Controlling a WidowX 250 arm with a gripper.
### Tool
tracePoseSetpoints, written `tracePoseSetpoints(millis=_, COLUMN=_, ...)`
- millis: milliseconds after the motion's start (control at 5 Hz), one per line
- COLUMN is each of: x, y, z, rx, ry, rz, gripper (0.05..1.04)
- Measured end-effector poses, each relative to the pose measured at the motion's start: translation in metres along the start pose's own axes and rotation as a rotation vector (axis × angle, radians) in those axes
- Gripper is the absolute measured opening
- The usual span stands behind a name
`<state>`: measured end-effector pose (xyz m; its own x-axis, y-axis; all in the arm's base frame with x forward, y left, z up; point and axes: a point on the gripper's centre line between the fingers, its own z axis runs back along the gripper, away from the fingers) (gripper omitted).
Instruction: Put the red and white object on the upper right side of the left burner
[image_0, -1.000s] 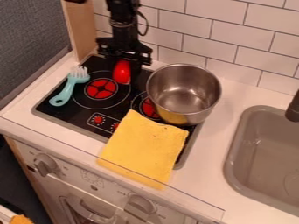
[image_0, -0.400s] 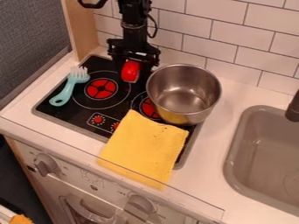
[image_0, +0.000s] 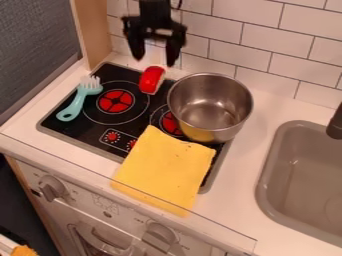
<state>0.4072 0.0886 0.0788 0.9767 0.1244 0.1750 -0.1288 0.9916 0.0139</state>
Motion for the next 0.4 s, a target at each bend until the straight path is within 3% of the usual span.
tracePoseSetpoints(millis=200, x=-0.0059, y=-0.0005, z=0.0089, rx=0.0, ry=-0.005, rz=-0.017, gripper=1.0)
tracePoseSetpoints(millis=400, x=-0.0124, y=0.0004, z=0.0093, rx=0.005, ry=0.038, rz=-0.072, gripper=1.0)
